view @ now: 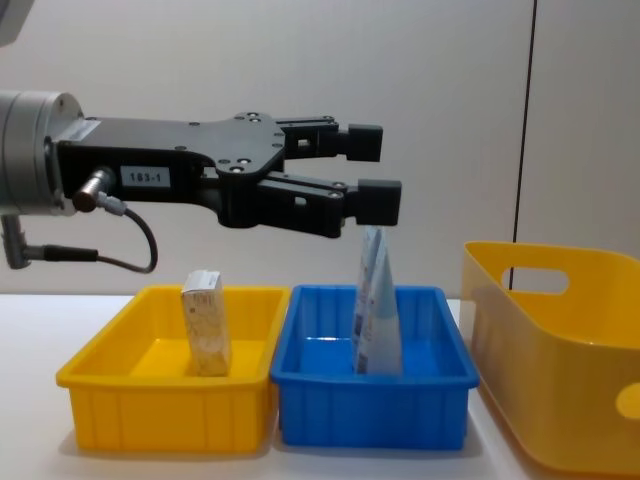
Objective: Bimanual collaborative sorting of washing and personal care products
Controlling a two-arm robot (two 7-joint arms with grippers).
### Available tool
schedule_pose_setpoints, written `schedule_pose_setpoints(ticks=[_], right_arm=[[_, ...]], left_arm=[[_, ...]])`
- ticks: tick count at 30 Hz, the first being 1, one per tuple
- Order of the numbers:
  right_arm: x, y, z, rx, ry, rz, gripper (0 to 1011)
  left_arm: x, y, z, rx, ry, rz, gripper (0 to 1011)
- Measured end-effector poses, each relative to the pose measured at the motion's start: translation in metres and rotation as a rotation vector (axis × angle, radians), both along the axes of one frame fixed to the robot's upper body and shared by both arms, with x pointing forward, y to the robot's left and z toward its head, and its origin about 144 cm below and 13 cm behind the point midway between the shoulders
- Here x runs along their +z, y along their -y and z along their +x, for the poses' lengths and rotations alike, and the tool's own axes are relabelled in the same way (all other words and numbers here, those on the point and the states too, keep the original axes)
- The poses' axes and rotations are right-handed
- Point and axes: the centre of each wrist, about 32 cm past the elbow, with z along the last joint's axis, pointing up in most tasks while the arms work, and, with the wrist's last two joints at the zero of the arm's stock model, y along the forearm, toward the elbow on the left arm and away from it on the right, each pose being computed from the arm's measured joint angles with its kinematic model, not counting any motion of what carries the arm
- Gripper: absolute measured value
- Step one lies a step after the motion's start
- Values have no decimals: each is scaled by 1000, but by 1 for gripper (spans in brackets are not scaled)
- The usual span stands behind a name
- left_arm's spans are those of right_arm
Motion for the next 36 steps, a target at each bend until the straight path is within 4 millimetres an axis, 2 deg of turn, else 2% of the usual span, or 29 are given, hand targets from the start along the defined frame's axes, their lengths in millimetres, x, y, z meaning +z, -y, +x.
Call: schedule_pose_setpoints(ticks=[17, 36], right_arm=[[-5, -14, 10, -70, -9, -18, 357], [-6, -19, 12, -85, -11, -23, 357]], left_arm=[[0, 0, 0, 0, 0, 0, 1001], [0, 0, 0, 0, 0, 0, 1001]])
